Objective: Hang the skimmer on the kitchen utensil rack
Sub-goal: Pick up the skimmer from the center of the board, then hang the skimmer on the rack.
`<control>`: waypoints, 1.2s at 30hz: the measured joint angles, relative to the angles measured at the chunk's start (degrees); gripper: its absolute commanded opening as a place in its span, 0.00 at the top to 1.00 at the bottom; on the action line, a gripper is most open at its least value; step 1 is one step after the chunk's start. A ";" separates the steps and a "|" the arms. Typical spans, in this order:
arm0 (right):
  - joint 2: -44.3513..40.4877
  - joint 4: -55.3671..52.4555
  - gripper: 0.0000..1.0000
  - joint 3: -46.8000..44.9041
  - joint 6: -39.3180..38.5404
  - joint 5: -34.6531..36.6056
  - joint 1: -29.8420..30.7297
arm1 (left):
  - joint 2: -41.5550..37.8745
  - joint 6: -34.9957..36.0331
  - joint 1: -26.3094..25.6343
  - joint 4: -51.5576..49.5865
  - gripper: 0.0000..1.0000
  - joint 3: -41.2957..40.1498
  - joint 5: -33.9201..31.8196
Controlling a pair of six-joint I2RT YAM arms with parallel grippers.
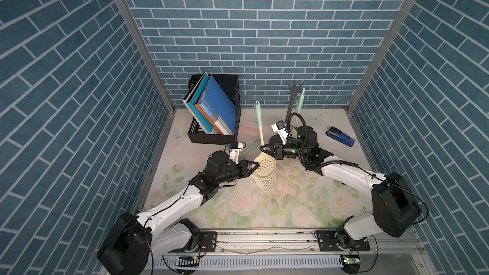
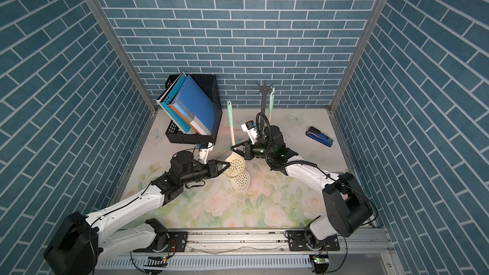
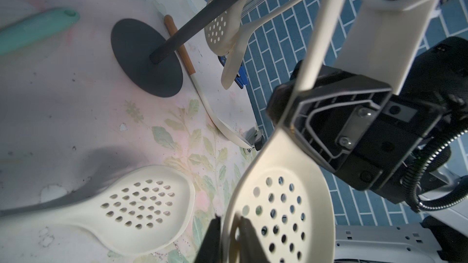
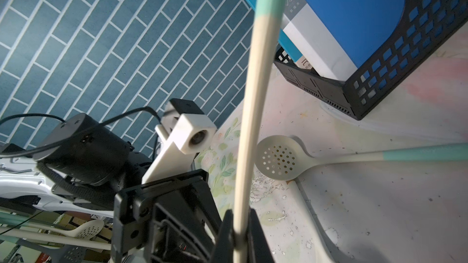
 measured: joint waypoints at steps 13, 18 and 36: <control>-7.98 -1.66 1.00 -4.79 0.96 -5.53 -2.23 | -4.94 2.10 0.07 -2.29 0.00 5.33 -1.11; -12.24 -3.13 1.00 -9.07 1.11 -10.91 -4.81 | -4.61 7.48 5.22 -11.43 0.00 13.99 -2.40; -23.50 19.85 1.00 -16.02 18.80 -19.52 -16.11 | 12.17 16.74 12.96 -12.44 0.00 21.57 -8.07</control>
